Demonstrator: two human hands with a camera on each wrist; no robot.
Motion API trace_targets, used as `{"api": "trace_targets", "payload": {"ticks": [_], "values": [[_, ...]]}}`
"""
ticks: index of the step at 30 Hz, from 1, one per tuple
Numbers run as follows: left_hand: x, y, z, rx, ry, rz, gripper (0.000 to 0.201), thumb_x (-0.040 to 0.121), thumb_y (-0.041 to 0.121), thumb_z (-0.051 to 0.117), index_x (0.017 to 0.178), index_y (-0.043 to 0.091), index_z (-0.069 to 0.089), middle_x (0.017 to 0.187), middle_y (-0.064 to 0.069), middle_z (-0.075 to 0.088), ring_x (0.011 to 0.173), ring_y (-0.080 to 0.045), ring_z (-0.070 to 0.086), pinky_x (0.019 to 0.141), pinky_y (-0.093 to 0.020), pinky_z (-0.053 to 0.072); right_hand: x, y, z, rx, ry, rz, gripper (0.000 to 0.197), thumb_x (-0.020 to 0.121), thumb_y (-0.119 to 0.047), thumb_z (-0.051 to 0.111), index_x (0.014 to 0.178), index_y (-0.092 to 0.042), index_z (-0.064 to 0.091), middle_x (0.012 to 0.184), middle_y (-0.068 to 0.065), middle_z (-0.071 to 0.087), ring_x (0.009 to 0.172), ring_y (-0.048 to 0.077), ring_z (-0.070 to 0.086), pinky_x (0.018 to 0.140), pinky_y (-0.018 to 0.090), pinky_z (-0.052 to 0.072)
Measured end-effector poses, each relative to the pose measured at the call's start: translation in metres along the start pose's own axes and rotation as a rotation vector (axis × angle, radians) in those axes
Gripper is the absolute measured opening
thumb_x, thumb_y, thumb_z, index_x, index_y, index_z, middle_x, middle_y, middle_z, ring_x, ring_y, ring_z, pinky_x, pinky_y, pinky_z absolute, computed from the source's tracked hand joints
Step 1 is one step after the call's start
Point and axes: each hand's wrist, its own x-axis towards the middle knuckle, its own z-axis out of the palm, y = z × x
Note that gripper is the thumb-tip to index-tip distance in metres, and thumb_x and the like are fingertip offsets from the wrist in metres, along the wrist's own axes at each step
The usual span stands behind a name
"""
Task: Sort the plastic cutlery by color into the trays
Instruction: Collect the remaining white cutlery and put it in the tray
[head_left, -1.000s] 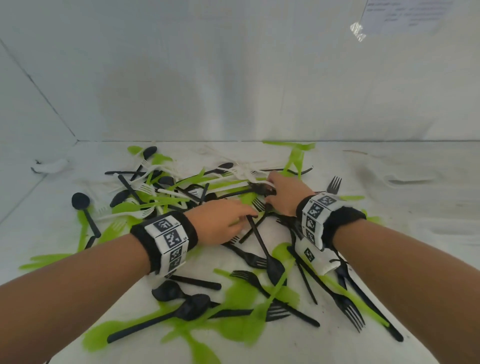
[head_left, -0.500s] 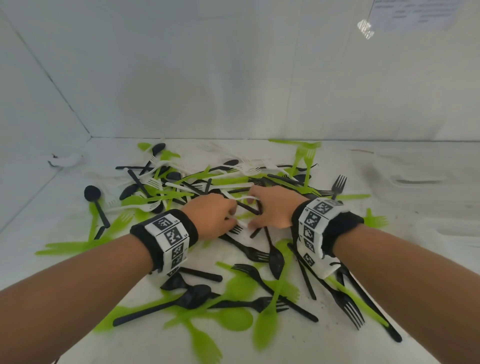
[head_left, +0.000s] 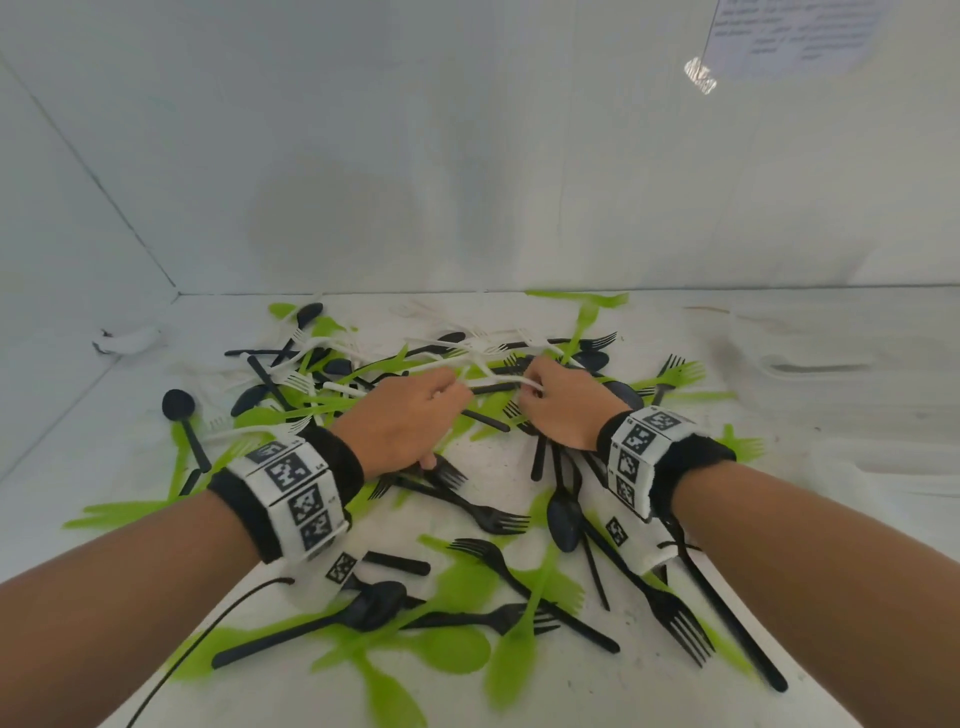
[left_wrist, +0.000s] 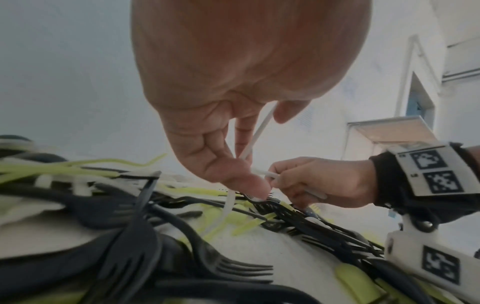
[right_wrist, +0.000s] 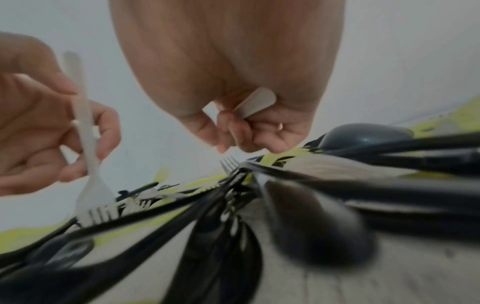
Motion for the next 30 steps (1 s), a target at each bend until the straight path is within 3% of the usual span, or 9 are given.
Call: {"api": "trace_targets", "payload": {"ticks": [5, 9, 12, 15, 20, 23, 25, 28, 30], "values": [[-0.008, -0.009, 0.001, -0.127, 0.030, -0.154, 0.055, 0.093, 0.070, 0.048, 0.100, 0.017, 0.057, 0.091, -0.009, 0.071, 0.061, -0.017, 0.071, 0.064, -0.034, 0.057, 0.018, 0.010, -0.020, -0.080, 0.227, 0.057, 0.021, 0.108, -0.028, 0.036, 0.112, -0.013, 0.051, 0.096, 0.009, 0.066, 0.083, 0.028, 0.061, 0.078, 0.042, 0.053], [-0.018, -0.021, 0.007, -0.175, 0.084, -0.153, 0.013, 0.101, 0.030, 0.057, 0.099, 0.022, 0.067, 0.090, -0.002, 0.075, 0.063, -0.016, 0.069, 0.069, -0.044, 0.058, 0.039, 0.021, -0.029, -0.162, 0.134, 0.200, 0.028, 0.103, -0.023, 0.045, 0.130, -0.014, 0.045, 0.109, 0.010, 0.065, 0.091, 0.030, 0.062, 0.079, 0.038, 0.053], [-0.029, -0.023, 0.004, -0.180, 0.145, -0.064, 0.022, 0.101, 0.017, 0.055, 0.101, 0.026, 0.075, 0.085, 0.002, 0.076, 0.059, -0.014, 0.068, 0.053, -0.020, 0.050, 0.048, 0.028, -0.032, -0.212, 0.083, 0.237, 0.033, 0.102, -0.024, 0.047, 0.132, -0.013, 0.048, 0.113, 0.013, 0.065, 0.091, 0.029, 0.062, 0.077, 0.036, 0.052], [-0.041, -0.018, -0.002, -0.192, 0.087, -0.006, 0.008, 0.094, 0.025, 0.072, 0.100, 0.024, 0.077, 0.081, 0.002, 0.076, 0.063, -0.010, 0.068, 0.059, -0.014, 0.048, 0.055, 0.025, -0.030, -0.269, 0.084, 0.201, 0.020, 0.099, -0.019, 0.047, 0.116, -0.019, 0.058, 0.106, 0.009, 0.066, 0.084, 0.028, 0.061, 0.069, 0.033, 0.047], [-0.050, -0.029, -0.007, -0.392, -0.415, -0.075, 0.090, 0.074, 0.015, 0.091, 0.149, 0.028, 0.045, 0.133, 0.008, 0.062, 0.109, -0.016, 0.069, 0.097, -0.034, 0.056, 0.058, 0.013, -0.021, -0.330, 0.023, 0.196, 0.023, 0.095, -0.029, 0.055, 0.113, -0.015, 0.054, 0.092, 0.003, 0.055, 0.078, 0.025, 0.055, 0.060, 0.030, 0.041], [-0.054, -0.026, -0.001, -0.547, -0.504, -0.117, 0.109, 0.063, 0.041, 0.093, 0.154, 0.024, 0.035, 0.144, 0.005, 0.053, 0.118, -0.015, 0.065, 0.102, -0.037, 0.053, 0.060, 0.003, -0.019, -0.323, 0.001, 0.159, 0.017, 0.094, -0.023, 0.059, 0.104, -0.010, 0.061, 0.094, 0.006, 0.065, 0.075, 0.023, 0.058, 0.056, 0.028, 0.041], [-0.052, -0.020, 0.006, -0.729, -0.431, -0.195, 0.092, 0.067, 0.054, 0.087, 0.143, 0.020, 0.047, 0.141, -0.005, 0.056, 0.106, -0.018, 0.068, 0.094, -0.033, 0.056, 0.059, -0.004, -0.019, -0.286, 0.015, 0.126, 0.017, 0.093, -0.025, 0.060, 0.103, -0.011, 0.061, 0.100, 0.006, 0.066, 0.082, 0.025, 0.060, 0.063, 0.030, 0.043], [-0.041, -0.019, 0.017, -0.615, -0.195, -0.148, 0.026, 0.102, 0.017, 0.060, 0.127, 0.015, 0.058, 0.128, -0.014, 0.063, 0.084, -0.016, 0.069, 0.083, -0.028, 0.058, 0.057, -0.014, -0.023, -0.142, 0.095, 0.070, 0.017, 0.093, -0.033, 0.060, 0.098, -0.017, 0.055, 0.101, 0.003, 0.060, 0.091, 0.026, 0.057, 0.070, 0.031, 0.040], [-0.031, -0.027, 0.021, -0.548, -0.056, -0.101, 0.023, 0.105, 0.003, 0.047, 0.124, 0.014, 0.054, 0.115, -0.016, 0.066, 0.071, -0.015, 0.064, 0.072, -0.029, 0.054, 0.052, -0.024, -0.028, -0.031, 0.168, 0.045, 0.017, 0.093, -0.033, 0.059, 0.098, -0.017, 0.056, 0.095, 0.000, 0.059, 0.088, 0.024, 0.057, 0.065, 0.031, 0.037]]}}
